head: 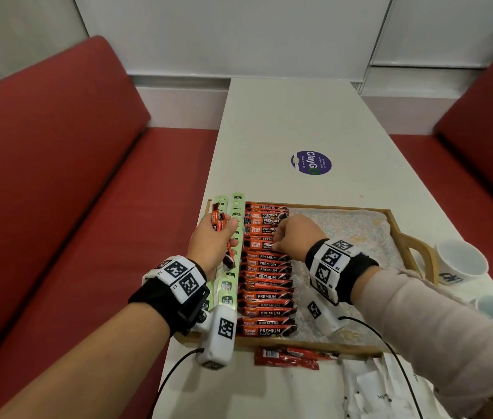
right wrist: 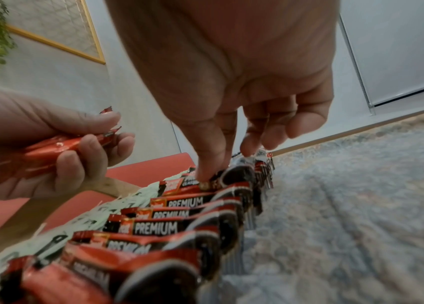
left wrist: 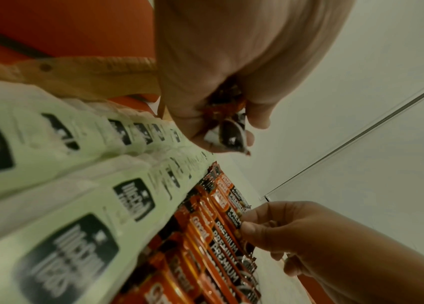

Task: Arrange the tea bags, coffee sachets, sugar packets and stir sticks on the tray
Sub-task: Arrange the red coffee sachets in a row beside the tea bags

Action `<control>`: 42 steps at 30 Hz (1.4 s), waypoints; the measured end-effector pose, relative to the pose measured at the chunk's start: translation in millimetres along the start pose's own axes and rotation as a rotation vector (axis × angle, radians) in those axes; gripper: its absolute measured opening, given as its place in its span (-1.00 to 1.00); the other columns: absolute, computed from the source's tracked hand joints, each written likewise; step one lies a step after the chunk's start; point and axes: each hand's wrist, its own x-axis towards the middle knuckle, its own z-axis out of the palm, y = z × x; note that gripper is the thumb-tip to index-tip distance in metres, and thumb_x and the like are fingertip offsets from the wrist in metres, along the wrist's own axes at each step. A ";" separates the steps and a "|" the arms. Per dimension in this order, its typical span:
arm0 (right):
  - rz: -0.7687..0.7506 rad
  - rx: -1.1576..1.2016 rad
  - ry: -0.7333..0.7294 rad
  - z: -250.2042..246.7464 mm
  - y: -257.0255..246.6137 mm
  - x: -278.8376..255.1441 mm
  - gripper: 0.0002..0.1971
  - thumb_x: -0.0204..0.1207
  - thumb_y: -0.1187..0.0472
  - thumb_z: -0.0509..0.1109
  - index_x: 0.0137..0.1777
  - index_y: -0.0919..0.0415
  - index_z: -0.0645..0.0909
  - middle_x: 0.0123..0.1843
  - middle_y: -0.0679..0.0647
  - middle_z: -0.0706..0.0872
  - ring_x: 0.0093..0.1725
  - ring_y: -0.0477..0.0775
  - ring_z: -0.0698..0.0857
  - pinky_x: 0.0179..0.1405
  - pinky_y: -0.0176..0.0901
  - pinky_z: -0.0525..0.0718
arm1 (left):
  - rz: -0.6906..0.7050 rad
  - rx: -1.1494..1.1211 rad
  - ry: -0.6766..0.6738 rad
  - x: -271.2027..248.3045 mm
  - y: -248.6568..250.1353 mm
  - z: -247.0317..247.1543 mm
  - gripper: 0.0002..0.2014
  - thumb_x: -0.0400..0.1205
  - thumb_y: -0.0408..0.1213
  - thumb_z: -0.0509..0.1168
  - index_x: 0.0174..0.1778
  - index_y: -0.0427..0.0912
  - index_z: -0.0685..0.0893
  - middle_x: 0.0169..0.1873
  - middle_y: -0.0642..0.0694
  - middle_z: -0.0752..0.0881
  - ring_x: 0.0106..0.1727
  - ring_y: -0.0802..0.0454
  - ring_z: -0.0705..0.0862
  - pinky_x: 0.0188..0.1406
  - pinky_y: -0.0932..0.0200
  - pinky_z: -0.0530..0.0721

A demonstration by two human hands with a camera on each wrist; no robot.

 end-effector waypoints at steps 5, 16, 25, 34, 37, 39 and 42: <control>-0.051 0.071 0.105 -0.2 -1.9 -2.8 -0.83 0.43 0.07 0.53 -0.15 0.10 0.61 -0.05 0.00 0.65 -0.08 -0.01 0.62 -0.13 -0.18 0.52 | -0.087 -0.157 -0.004 1.9 0.5 3.3 -0.91 0.72 -0.18 0.19 -0.08 -0.03 0.54 -0.09 -0.02 0.66 -0.22 0.12 0.67 -0.35 0.15 0.68; -0.227 0.389 -0.078 7.3 -26.7 -32.5 -0.81 0.40 0.24 0.57 -0.11 0.14 0.60 -0.25 -0.07 0.73 -0.32 -0.06 0.70 -0.11 -0.16 0.72 | -0.137 -0.221 0.022 -1.8 2.3 11.7 -0.91 0.68 -0.24 0.27 -0.10 -0.16 0.62 0.00 -0.20 0.71 -0.14 -0.06 0.74 -0.42 0.12 0.70; -0.069 0.274 0.115 -8.0 1.8 -27.1 -0.90 0.41 0.29 0.55 -0.19 0.10 0.70 -0.26 -0.03 0.71 -0.21 -0.05 0.70 -0.07 -0.18 0.67 | -0.106 -0.132 0.036 -7.6 4.2 4.9 -0.73 0.73 -0.20 0.17 0.35 -0.12 0.51 0.09 0.04 0.59 0.14 0.05 0.61 0.06 -0.11 0.73; -0.033 0.103 0.056 -2.8 9.1 -26.7 -0.90 0.43 0.36 0.52 -0.12 0.18 0.77 -0.11 0.05 0.80 -0.04 0.03 0.75 0.13 -0.10 0.66 | -0.095 -0.135 0.048 -8.2 2.8 2.1 -0.92 0.72 -0.18 0.19 0.08 -0.05 0.52 0.05 0.08 0.59 -0.12 0.16 0.63 -0.34 0.20 0.66; -0.034 0.049 0.042 0.1 7.9 -25.2 -0.91 0.44 0.34 0.51 -0.12 0.16 0.77 -0.07 0.06 0.80 -0.01 0.06 0.74 0.15 -0.04 0.68 | -0.096 -0.129 0.045 -8.8 2.5 1.6 -0.91 0.71 -0.18 0.20 0.10 -0.05 0.53 0.09 0.07 0.60 -0.11 0.15 0.64 -0.30 0.20 0.69; -0.031 0.030 0.036 1.1 7.5 -25.4 -0.92 0.44 0.33 0.51 -0.12 0.16 0.76 -0.07 0.06 0.79 0.00 0.07 0.74 0.14 -0.05 0.67 | -0.099 -0.127 0.041 -9.9 2.4 1.4 -0.89 0.71 -0.18 0.20 0.11 -0.06 0.53 0.07 0.07 0.60 -0.12 0.15 0.64 -0.28 0.21 0.70; -0.030 0.024 0.018 0.5 7.2 -26.3 -0.91 0.45 0.34 0.50 -0.09 0.19 0.77 -0.04 0.09 0.80 0.01 0.07 0.73 0.16 -0.07 0.66 | -0.110 -0.126 0.026 -11.3 1.9 0.7 -0.95 0.70 -0.19 0.23 0.01 -0.05 0.55 -0.02 0.06 0.62 -0.16 0.14 0.65 -0.35 0.26 0.69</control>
